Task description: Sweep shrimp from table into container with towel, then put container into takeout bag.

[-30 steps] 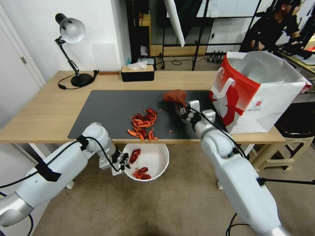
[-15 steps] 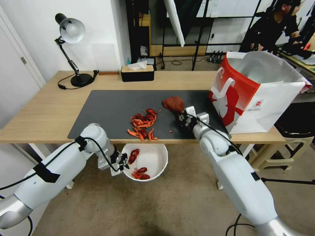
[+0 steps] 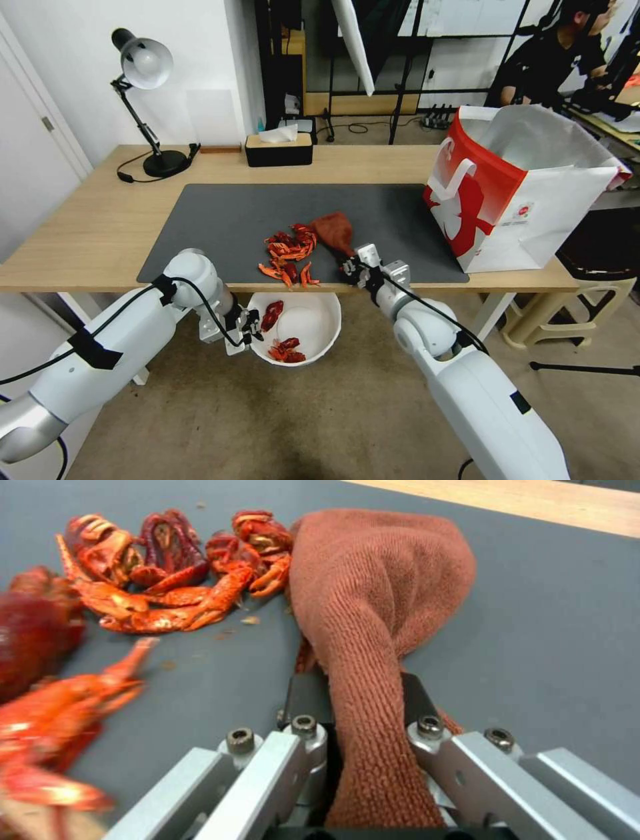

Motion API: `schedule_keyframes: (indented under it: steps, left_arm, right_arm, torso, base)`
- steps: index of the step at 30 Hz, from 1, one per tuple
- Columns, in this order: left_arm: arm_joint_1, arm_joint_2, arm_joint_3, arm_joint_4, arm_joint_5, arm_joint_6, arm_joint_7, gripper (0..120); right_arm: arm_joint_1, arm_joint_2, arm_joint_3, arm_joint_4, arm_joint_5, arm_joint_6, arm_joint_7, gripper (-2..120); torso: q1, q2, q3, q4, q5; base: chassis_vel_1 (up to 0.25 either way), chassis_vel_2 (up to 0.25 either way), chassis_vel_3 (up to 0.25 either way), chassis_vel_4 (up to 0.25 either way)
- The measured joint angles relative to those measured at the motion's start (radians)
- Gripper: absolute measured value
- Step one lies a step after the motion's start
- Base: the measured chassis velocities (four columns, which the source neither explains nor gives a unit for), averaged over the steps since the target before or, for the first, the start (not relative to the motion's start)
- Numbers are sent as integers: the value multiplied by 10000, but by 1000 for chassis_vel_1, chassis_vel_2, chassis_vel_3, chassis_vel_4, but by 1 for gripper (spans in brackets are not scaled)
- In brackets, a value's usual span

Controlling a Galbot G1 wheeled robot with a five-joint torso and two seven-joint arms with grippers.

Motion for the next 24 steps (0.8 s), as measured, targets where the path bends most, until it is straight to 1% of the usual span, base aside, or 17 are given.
schedule_keyframes:
  steps: [10,18,24]
  left_arm:
    - [17,117,-102,-21,-30,20,-27,0]
    - [-13,120,-110,-7,-31,29,-30,0]
    - [-87,146,-104,0,-49,32,-30,0]
  right_arm:
    - [-376,168,-414,556,-289,-215,116,7]
    - [-721,210,-624,1035,-574,-452,237,7]
    - [-890,231,-651,1204,-655,-463,282,7]
  torso:
    - [2,0,2,2,0]
    - [2,-3,3,3,0]
    - [2,-3,3,1,0]
  base:
    - [0,0,0,0]
    - [0,0,0,0]
    - [0,0,0,0]
